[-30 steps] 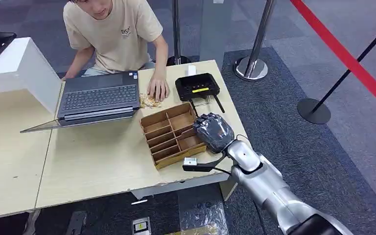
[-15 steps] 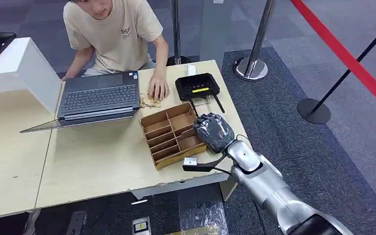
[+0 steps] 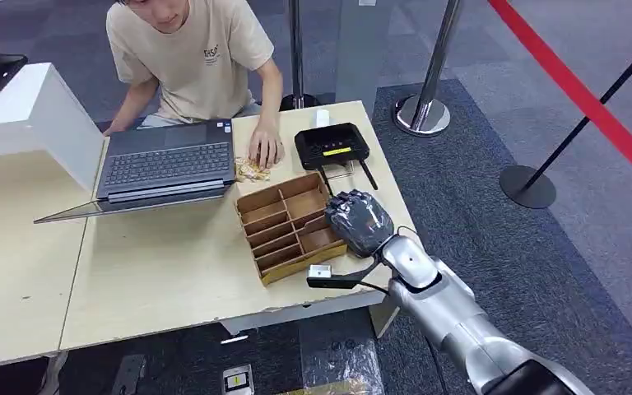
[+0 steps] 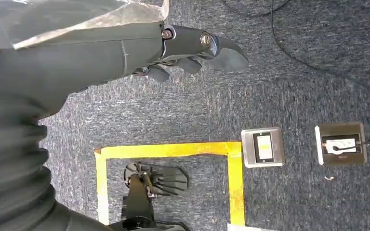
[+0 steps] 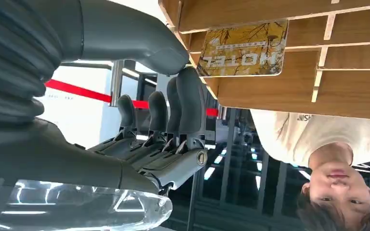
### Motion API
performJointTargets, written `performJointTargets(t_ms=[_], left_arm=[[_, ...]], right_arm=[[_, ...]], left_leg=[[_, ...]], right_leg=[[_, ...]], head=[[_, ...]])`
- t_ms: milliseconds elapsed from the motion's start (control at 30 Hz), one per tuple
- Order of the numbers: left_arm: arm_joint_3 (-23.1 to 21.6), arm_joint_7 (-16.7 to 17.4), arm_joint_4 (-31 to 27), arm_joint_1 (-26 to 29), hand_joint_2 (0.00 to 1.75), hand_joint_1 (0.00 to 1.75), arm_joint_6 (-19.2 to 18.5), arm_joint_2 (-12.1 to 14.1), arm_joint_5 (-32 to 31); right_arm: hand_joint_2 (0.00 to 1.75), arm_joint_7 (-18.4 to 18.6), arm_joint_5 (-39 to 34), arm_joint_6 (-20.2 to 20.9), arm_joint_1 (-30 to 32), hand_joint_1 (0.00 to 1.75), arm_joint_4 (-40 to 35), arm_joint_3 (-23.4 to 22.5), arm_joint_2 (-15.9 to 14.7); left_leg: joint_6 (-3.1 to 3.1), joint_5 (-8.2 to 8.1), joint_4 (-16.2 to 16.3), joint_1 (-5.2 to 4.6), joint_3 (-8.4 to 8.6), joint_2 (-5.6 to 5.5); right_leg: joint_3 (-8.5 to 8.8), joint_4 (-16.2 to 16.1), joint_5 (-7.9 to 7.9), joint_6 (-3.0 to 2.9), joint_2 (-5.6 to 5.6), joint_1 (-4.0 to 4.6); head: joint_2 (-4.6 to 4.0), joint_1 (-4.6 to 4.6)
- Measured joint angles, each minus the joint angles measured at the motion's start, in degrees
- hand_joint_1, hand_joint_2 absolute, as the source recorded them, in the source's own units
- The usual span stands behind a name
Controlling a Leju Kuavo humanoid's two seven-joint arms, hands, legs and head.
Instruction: Pass the card to the sensor for recognition and then transmit it.
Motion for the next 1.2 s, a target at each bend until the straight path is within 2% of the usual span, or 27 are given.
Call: performJointTargets(t_ms=[1200], left_arm=[[0.0,0.0,0.0,0.0,1.75,0.0,0.02,-0.02,0.0]], right_arm=[[1.75,0.0,0.0,0.0,0.0,1.13,0.0,0.0,0.0]], left_leg=[[0.0,0.0,0.0,0.0,0.0,0.0]], right_leg=[[0.0,0.0,0.0,0.0,0.0,0.0]], head=[[0.0,0.0]])
